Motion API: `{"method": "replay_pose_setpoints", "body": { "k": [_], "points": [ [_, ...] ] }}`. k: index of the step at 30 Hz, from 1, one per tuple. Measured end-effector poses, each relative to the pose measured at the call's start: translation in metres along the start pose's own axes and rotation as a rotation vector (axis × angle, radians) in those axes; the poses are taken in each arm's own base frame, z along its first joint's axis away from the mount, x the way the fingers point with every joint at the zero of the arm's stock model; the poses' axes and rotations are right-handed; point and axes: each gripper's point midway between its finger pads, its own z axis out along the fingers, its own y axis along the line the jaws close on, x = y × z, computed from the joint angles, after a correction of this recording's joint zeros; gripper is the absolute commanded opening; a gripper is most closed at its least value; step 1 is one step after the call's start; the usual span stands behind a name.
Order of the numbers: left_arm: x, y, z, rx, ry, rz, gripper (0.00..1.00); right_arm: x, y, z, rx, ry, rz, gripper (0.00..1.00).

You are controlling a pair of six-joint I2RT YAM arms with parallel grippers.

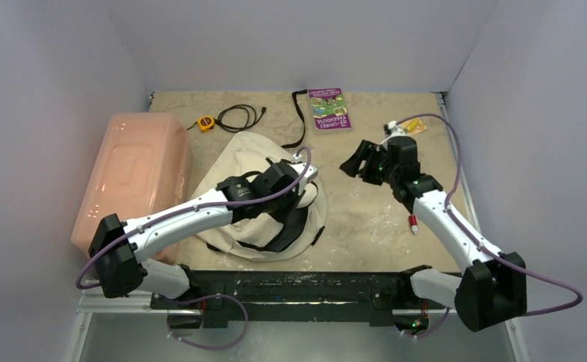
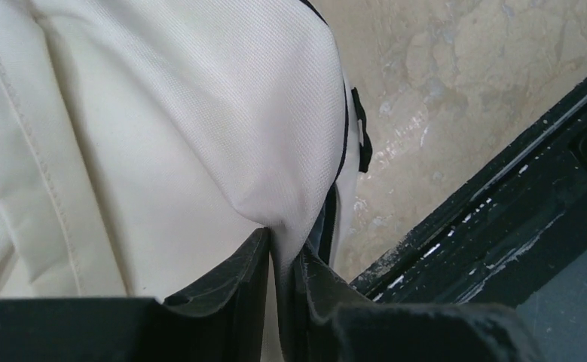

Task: Pack the student bag
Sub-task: Place the book in the student bag, then pick up the book from the center of the board.

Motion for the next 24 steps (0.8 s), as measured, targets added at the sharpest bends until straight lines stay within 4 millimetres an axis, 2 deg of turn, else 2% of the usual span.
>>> {"method": "replay_pose_setpoints", "body": {
  "k": [1,2,4,7,8,11,15,19,21,24],
  "points": [
    [0.003,-0.004,0.001,0.020,0.013,-0.002,0.46,-0.010,-0.018,0.002,0.053,-0.020,0.022,0.70],
    [0.005,-0.007,0.001,0.038,0.021,-0.002,0.53,-0.019,-0.030,0.004,0.090,-0.035,0.037,0.70],
    [0.006,-0.015,0.000,0.081,0.032,-0.005,0.61,-0.040,-0.054,0.016,0.164,-0.056,0.072,0.70],
    [-0.003,-0.022,-0.009,0.125,0.041,0.001,0.66,-0.068,-0.072,0.047,0.200,-0.060,0.102,0.71],
    [-0.013,-0.024,-0.013,0.148,0.032,0.000,0.68,-0.079,-0.076,0.058,0.203,-0.062,0.109,0.72],
    [-0.062,-0.021,-0.025,0.200,-0.056,-0.043,0.73,-0.107,-0.086,0.090,0.205,-0.081,0.118,0.74],
    [-0.126,0.004,-0.027,0.217,-0.199,-0.169,0.74,-0.142,-0.095,0.126,0.182,-0.116,0.125,0.76],
    [-0.188,0.038,0.006,0.191,-0.303,-0.334,0.74,-0.162,-0.106,0.155,0.146,-0.132,0.140,0.78],
    [-0.213,0.056,0.035,0.180,-0.342,-0.410,0.74,-0.167,-0.114,0.170,0.130,-0.129,0.148,0.80],
    [-0.230,0.081,0.079,0.143,-0.379,-0.503,0.74,-0.165,-0.129,0.185,0.124,-0.116,0.165,0.80]
  ]
}}
